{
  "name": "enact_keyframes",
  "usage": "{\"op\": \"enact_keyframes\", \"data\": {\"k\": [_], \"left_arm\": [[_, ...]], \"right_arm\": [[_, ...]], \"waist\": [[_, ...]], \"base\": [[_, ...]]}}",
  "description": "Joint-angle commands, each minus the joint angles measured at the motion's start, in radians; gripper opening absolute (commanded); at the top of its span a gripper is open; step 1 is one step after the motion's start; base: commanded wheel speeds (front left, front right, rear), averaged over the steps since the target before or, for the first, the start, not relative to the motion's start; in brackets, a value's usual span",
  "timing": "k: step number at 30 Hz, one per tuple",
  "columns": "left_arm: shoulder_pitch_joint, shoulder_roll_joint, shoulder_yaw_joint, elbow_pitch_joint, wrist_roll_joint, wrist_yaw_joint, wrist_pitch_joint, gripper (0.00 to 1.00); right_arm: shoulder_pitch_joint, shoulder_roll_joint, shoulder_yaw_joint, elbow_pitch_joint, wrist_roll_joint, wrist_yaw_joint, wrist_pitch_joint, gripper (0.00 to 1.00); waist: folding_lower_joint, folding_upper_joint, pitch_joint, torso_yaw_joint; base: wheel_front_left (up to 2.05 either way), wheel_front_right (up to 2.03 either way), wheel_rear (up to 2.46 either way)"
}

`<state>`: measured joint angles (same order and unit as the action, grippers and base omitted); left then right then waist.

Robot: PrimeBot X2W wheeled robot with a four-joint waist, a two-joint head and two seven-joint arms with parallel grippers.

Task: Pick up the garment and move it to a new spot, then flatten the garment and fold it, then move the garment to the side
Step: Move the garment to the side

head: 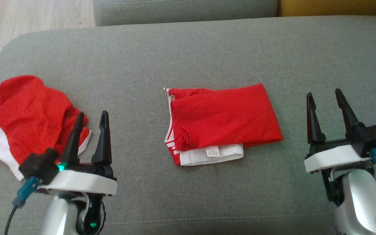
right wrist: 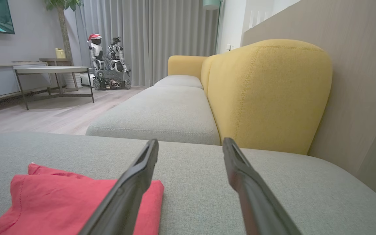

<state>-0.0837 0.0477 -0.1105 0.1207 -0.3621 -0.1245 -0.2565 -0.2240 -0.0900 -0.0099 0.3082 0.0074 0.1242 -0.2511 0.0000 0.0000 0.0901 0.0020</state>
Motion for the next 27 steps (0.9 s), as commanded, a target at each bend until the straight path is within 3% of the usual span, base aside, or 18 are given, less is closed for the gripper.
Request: {"op": "enact_keyframes", "data": {"k": [1, 12, 27], "left_arm": [[-0.023, 0.003, 0.033, -0.039, 0.005, -0.006, -0.005, 1.0], [-0.023, 0.003, 0.01, -0.033, -0.008, -0.006, -0.005, 1.0], [-0.102, 0.003, -0.029, -0.019, -0.007, -0.006, -0.005, 1.0]], "right_arm": [[-0.013, 0.005, 0.016, -0.037, -0.009, 0.007, -0.011, 1.0], [-0.038, 0.011, 0.035, 0.032, 0.025, 0.007, 0.013, 1.0], [-0.224, 0.03, 0.091, 0.307, 0.17, 0.007, 0.186, 1.0]], "waist": [[0.0, 0.0, -0.002, -0.001], [0.0, 0.0, 0.014, 0.002], [0.0, 0.0, 0.139, 0.064]], "base": [[0.0, 0.0, 0.0], [0.0, 0.0, 0.0], [0.0, 0.0, 0.0]]}}
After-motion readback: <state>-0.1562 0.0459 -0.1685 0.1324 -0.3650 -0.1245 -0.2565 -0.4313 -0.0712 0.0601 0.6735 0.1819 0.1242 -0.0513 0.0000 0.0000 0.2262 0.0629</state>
